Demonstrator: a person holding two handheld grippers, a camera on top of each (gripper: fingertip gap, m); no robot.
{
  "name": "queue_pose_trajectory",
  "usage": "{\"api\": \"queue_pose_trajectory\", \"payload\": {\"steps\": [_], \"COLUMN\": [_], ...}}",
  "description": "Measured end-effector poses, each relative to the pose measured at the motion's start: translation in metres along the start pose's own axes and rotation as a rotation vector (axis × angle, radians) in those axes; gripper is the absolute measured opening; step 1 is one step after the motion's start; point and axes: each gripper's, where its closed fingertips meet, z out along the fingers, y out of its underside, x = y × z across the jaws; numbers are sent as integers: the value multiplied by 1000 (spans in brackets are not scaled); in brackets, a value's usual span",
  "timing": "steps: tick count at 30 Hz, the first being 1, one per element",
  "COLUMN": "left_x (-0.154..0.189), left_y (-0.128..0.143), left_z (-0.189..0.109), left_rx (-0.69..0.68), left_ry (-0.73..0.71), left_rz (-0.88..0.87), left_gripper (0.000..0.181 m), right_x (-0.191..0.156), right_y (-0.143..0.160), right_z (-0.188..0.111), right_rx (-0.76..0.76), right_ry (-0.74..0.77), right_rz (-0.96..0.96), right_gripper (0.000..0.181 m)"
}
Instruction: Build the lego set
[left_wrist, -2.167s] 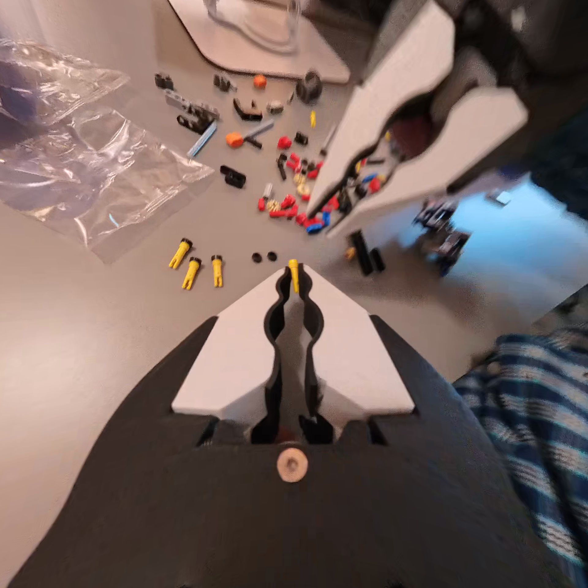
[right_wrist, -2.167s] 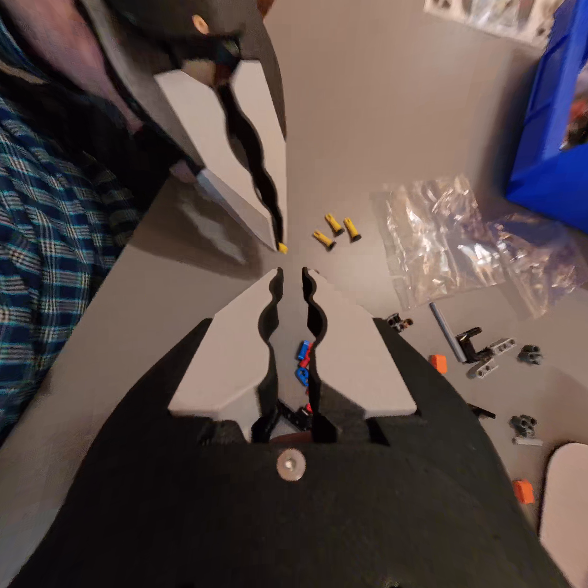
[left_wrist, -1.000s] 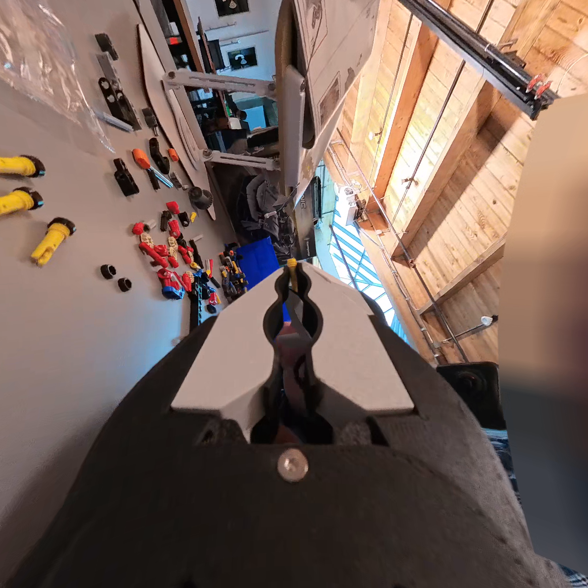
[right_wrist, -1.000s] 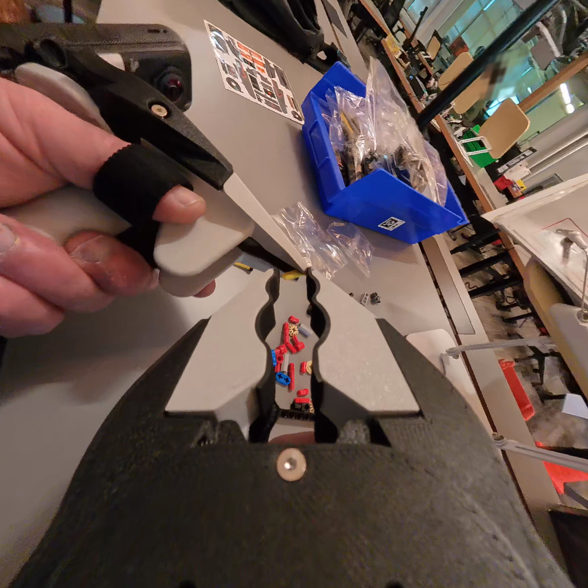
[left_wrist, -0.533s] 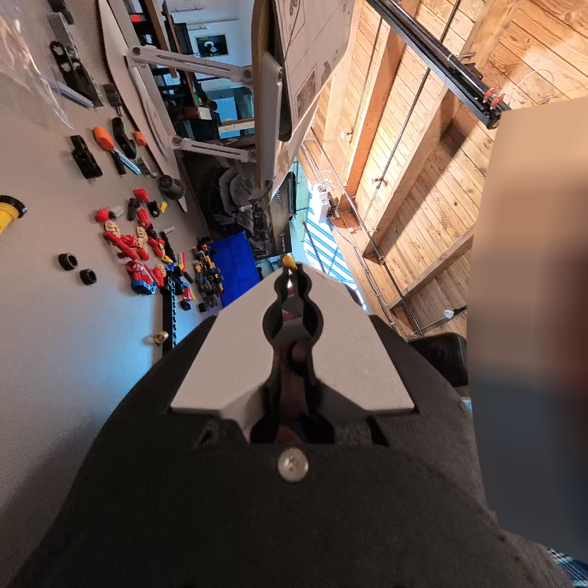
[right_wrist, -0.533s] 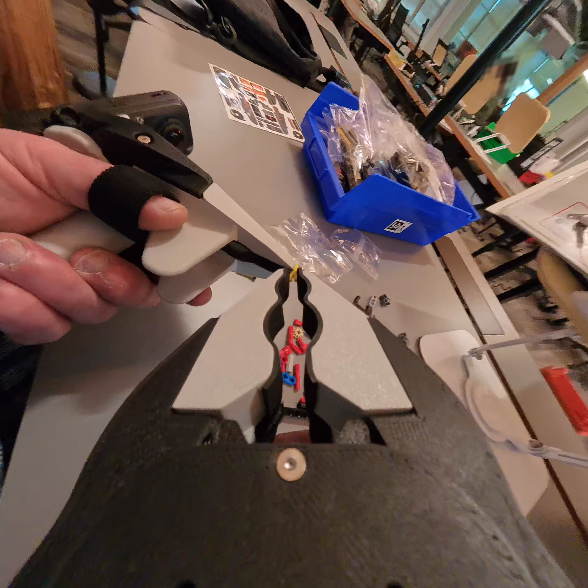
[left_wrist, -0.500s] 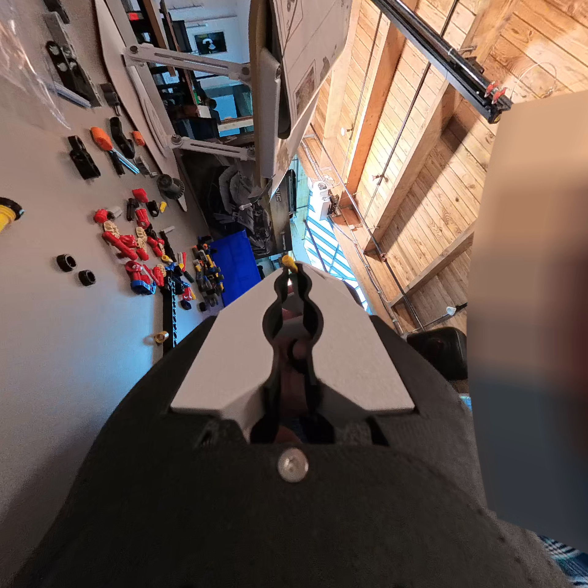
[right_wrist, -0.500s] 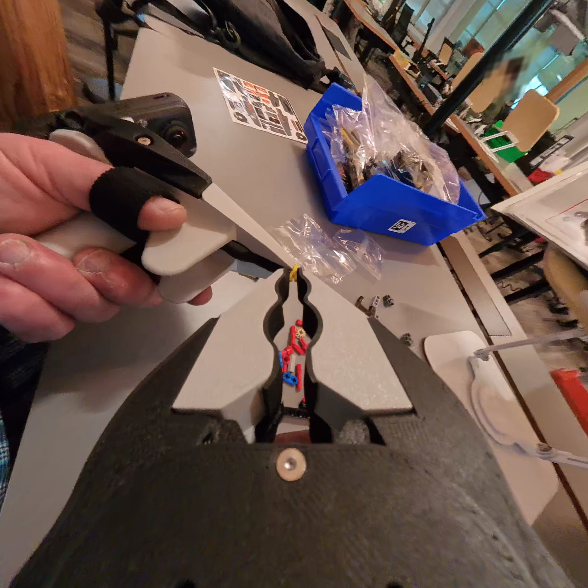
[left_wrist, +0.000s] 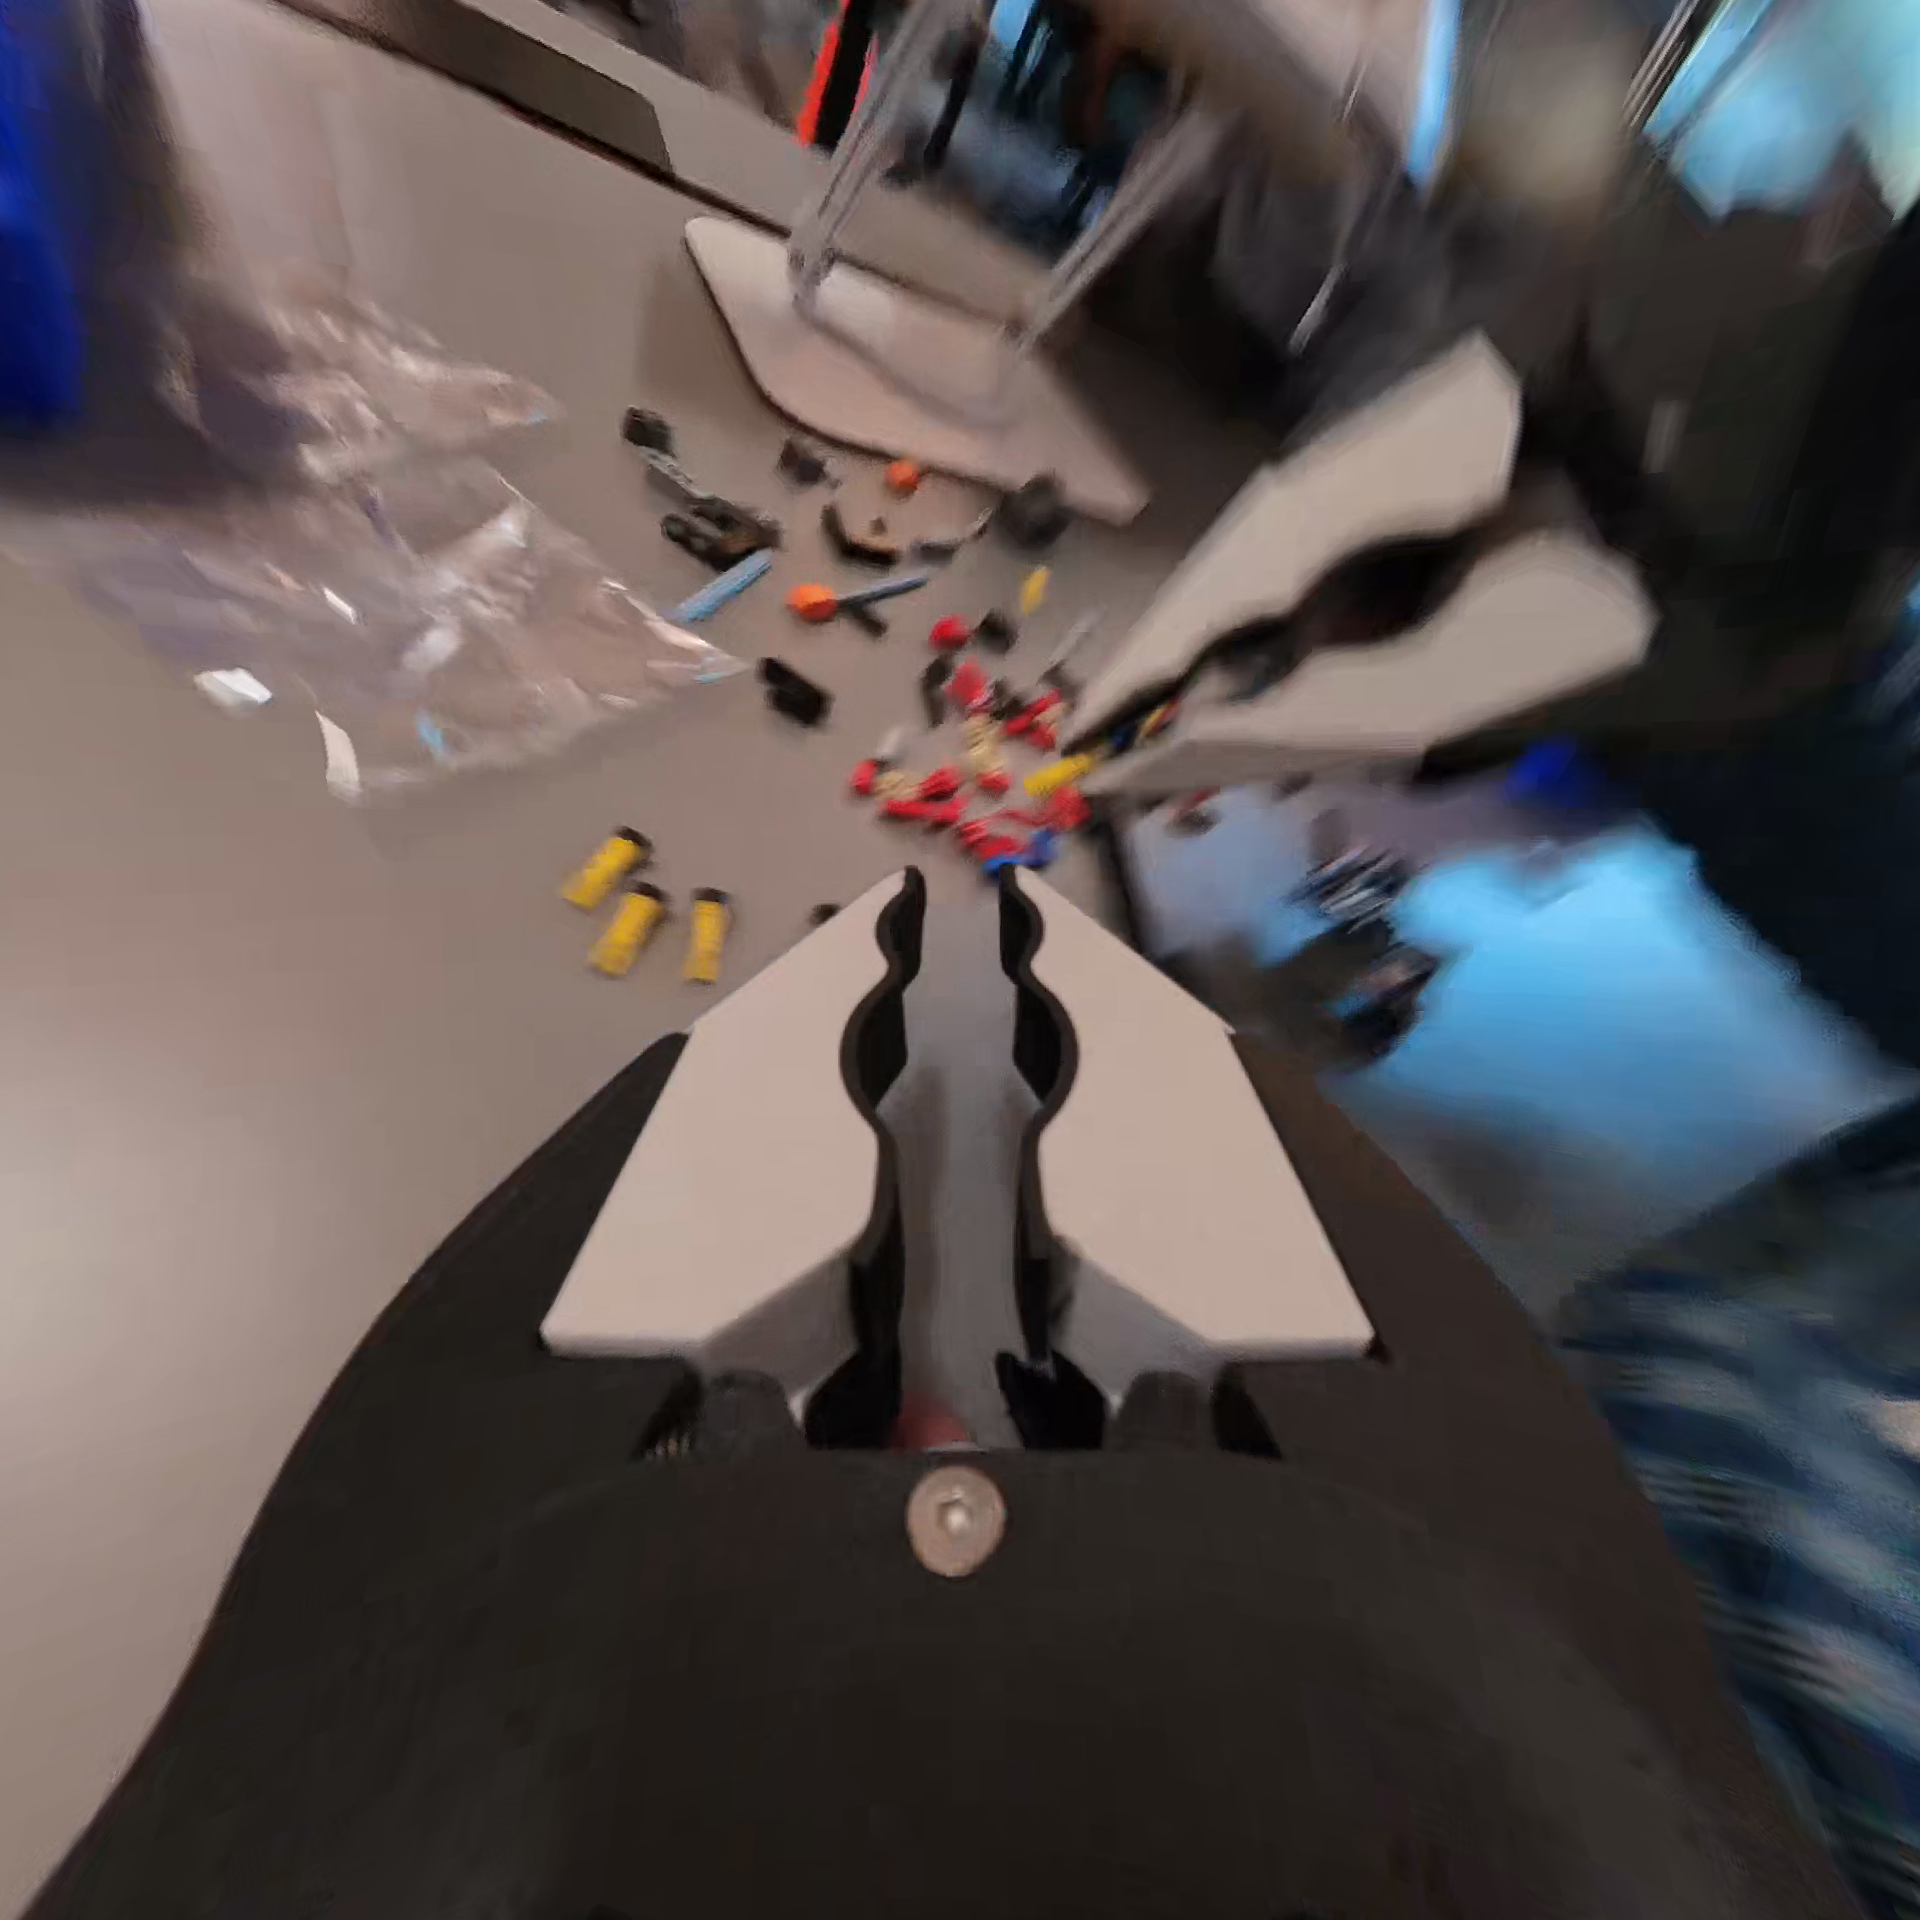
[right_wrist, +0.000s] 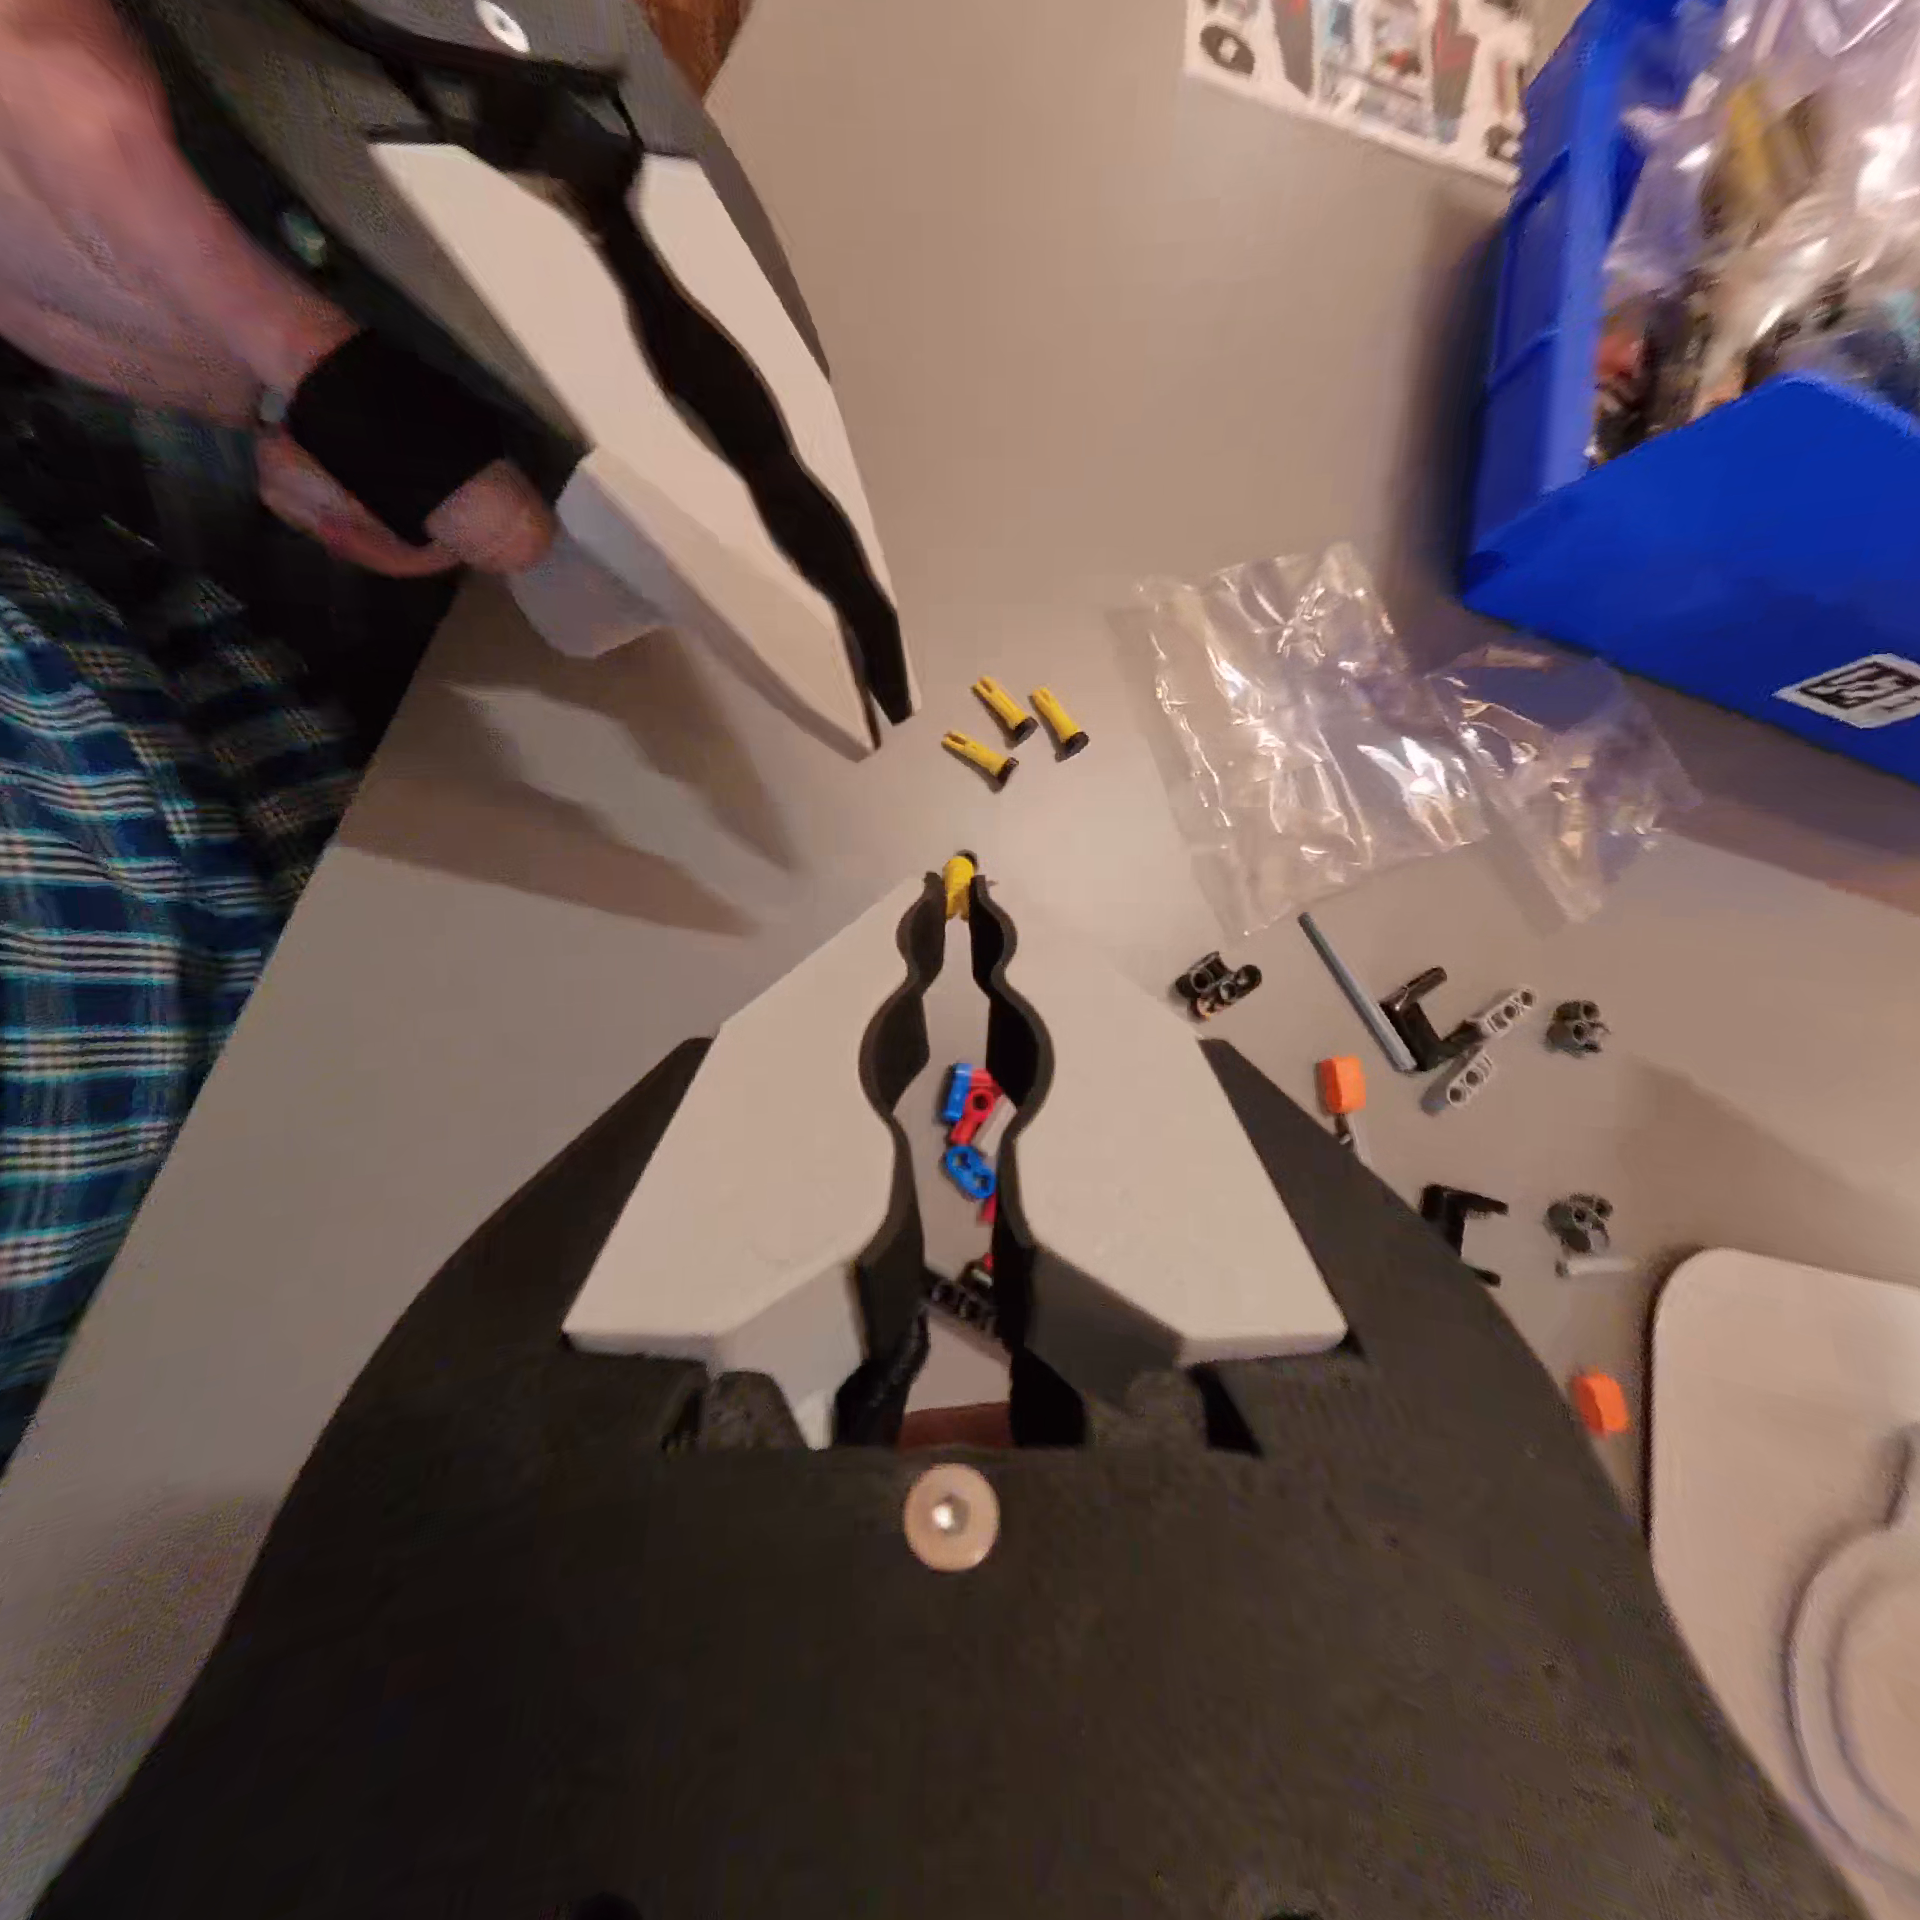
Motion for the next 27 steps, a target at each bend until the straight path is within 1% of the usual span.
{"api": "queue_pose_trajectory", "payload": {"steps": [1,3,5,7,9,14,20,27], "left_x": [-5,-8,-11,-13,-17,-23,-26,-26], "left_y": [3,9,12,21,25,32,34,34], "left_z": [2,8,14,20,23,28,25,24], "left_rx": [-24,-77,-118,-194,-234,-301,-312,-308], "left_ry": [-46,-91,-143,-171,-208,-230,-229,-208], "left_rz": [84,224,349,432,503,518,519,509], "left_gripper": [12,14,14,16,17,17,14,14], "right_x": [3,1,1,2,0,0,2,2], "right_y": [2,6,14,17,19,21,20,25], "right_z": [6,17,27,35,41,51,55,58], "right_rx": [-21,-65,-124,-158,-190,-280,-307,-369], "right_ry": [-34,-143,-216,-263,-292,-308,-334,-341], "right_rz": [2,31,31,34,14,-39,-52,-83], "right_gripper": [1,1,1,1,1,1,1,1]}}
